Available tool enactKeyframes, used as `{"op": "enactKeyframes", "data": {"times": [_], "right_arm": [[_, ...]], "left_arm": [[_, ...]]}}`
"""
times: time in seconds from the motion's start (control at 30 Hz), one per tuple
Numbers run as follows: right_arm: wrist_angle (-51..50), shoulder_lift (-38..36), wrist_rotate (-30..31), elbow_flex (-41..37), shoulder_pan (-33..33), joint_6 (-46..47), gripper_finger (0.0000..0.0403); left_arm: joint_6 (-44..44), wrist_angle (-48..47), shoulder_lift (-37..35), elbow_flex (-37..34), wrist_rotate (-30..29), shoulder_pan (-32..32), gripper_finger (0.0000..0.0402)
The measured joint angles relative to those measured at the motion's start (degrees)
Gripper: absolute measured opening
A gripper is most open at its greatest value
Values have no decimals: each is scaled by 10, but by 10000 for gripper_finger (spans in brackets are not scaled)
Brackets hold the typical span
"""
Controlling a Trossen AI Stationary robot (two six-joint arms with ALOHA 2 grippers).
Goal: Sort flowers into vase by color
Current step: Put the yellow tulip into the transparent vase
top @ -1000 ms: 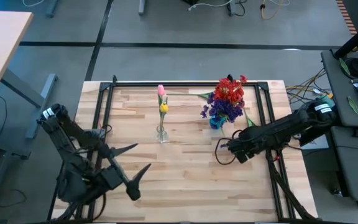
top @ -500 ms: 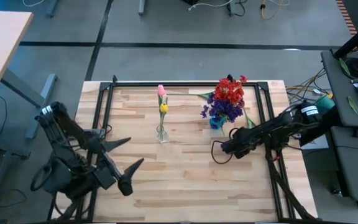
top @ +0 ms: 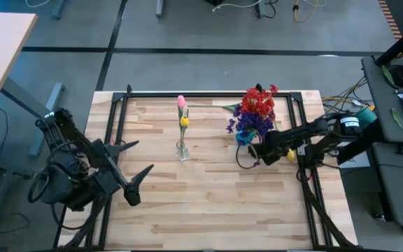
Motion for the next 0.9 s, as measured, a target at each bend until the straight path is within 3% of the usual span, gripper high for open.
{"op": "enactKeyframes", "data": {"times": [0.3, 0.73, 0.9], "right_arm": [[-1, 4, -18, 0, -74, -80, 240], [25, 4, -63, -25, -74, -87, 239], [32, 3, -75, -32, -73, -94, 217]], "left_arm": [[-11, -22, -4, 0, 0, 0, 333], [7, -22, -4, 0, 0, 0, 333], [0, -20, -4, 0, 0, 0, 333]]}}
